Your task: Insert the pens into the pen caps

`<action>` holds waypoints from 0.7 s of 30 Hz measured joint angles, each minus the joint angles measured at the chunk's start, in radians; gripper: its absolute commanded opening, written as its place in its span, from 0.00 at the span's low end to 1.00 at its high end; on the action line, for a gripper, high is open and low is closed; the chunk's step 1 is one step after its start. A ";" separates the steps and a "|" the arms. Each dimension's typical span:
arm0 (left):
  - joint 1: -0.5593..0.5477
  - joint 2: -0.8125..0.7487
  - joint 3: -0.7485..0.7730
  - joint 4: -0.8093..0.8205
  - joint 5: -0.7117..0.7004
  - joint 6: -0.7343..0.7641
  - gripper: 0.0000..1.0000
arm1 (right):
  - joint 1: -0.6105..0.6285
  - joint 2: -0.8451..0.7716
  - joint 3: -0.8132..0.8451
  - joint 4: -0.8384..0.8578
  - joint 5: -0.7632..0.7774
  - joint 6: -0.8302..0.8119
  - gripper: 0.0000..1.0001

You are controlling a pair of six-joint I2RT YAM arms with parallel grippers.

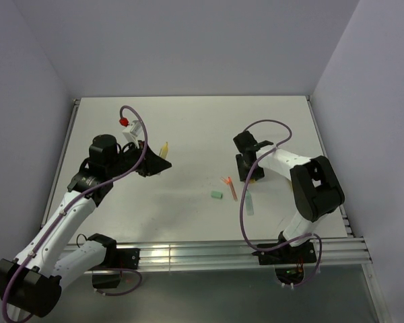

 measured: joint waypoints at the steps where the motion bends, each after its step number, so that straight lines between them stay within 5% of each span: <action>1: 0.000 0.000 0.000 0.000 0.000 0.000 0.00 | -0.005 0.003 0.000 0.005 -0.005 0.000 0.51; 21: 0.006 0.018 -0.002 0.004 0.001 0.000 0.00 | -0.028 0.040 0.045 0.014 -0.046 0.012 0.45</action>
